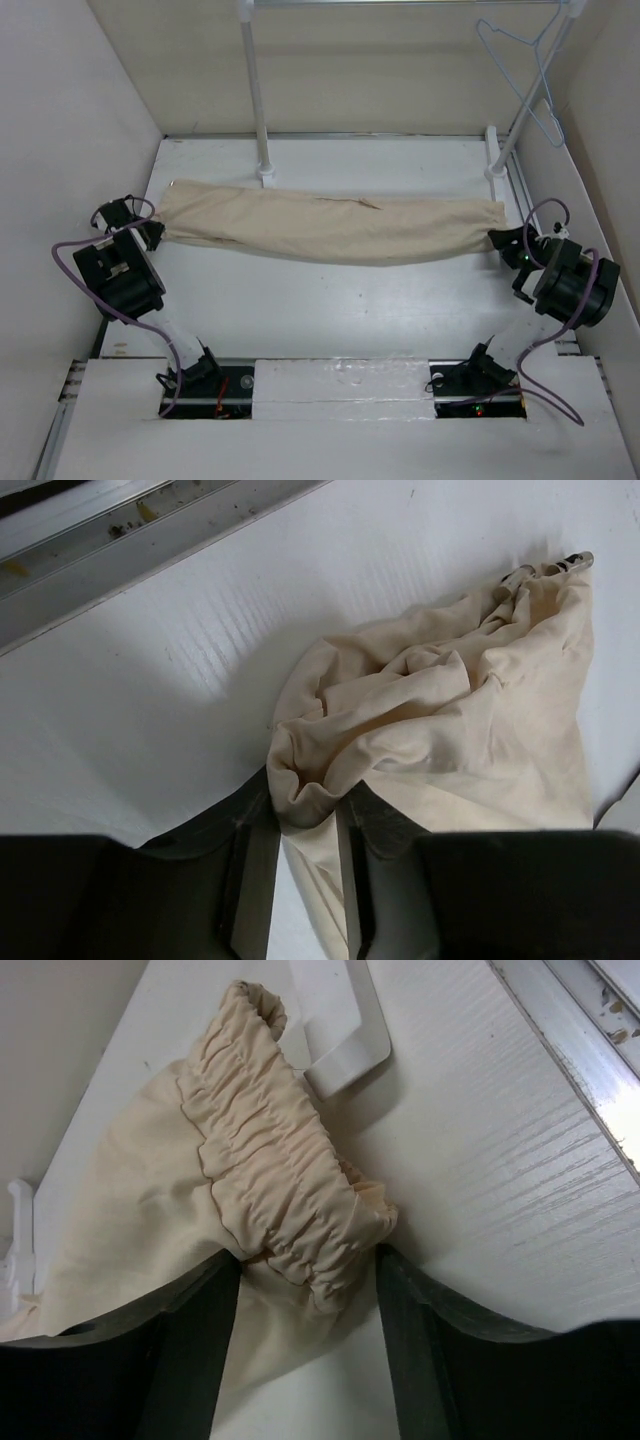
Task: Place the trousers on the hanger
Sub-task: Fold the trousers at the center of the board.
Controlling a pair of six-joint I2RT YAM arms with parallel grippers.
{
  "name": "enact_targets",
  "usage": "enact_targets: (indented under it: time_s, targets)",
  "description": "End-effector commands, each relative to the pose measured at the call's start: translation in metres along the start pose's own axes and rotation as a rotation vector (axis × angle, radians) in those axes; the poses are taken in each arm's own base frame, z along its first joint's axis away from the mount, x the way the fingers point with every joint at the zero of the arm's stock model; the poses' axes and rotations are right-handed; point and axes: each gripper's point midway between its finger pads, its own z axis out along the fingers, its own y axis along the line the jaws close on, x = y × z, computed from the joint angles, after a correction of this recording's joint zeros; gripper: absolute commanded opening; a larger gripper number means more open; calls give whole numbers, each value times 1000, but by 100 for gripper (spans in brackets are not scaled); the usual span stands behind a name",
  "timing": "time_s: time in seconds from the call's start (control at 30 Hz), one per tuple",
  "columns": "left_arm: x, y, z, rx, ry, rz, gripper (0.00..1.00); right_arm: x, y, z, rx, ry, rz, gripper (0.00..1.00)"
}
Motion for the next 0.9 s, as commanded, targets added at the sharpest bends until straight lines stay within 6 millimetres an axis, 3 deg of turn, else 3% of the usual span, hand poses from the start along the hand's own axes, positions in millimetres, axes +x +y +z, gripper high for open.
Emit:
enact_targets:
  time_s: [0.0,0.03,0.07,0.1,0.17,0.2,0.27,0.3,0.47,0.57,0.67,0.7,0.73,0.77,0.83,0.87]
  targets:
    - [-6,-2,6,7,-6,18,22,-8,0,11,5,-37,14,60]
    - [-5,-2,7,7,-4,24,18,-5,2,13,0,-39,34,54]
    - [-6,-2,8,10,-10,28,14,-8,2,15,-6,-52,28,41]
    - [-7,-3,8,12,-14,29,14,-8,1,16,-6,-54,34,36]
    - [-10,-2,10,9,-25,37,4,-7,1,21,-11,-52,32,26]
    - [-12,-4,10,11,-32,39,0,-8,1,22,-18,-55,29,16]
    - [-12,-5,12,20,-33,42,0,-10,1,26,-30,-64,27,9]
    - [-14,-8,12,29,-36,41,0,-12,2,26,-37,-73,23,0]
    - [-31,-26,-2,70,-85,49,0,-21,18,22,-85,-120,-14,0]
    - [-50,-44,-22,108,-145,40,0,-31,40,15,-107,-133,-72,0]
    - [-73,-67,-52,152,-219,18,0,-66,85,-4,-127,-197,-238,0]
    - [-78,-72,-59,162,-238,19,0,-62,81,-2,-108,-169,-219,0]
    - [-81,-76,-65,171,-246,14,0,-79,102,-14,-128,-216,-290,0]
    - [-86,-79,-71,176,-263,8,0,-78,105,-20,-104,-191,-287,0]
    - [-94,-91,-89,206,-293,-11,0,-109,137,-41,-129,-272,-374,0]
    - [-97,-97,-96,225,-294,-35,0,-108,145,-47,-129,-258,-381,0]
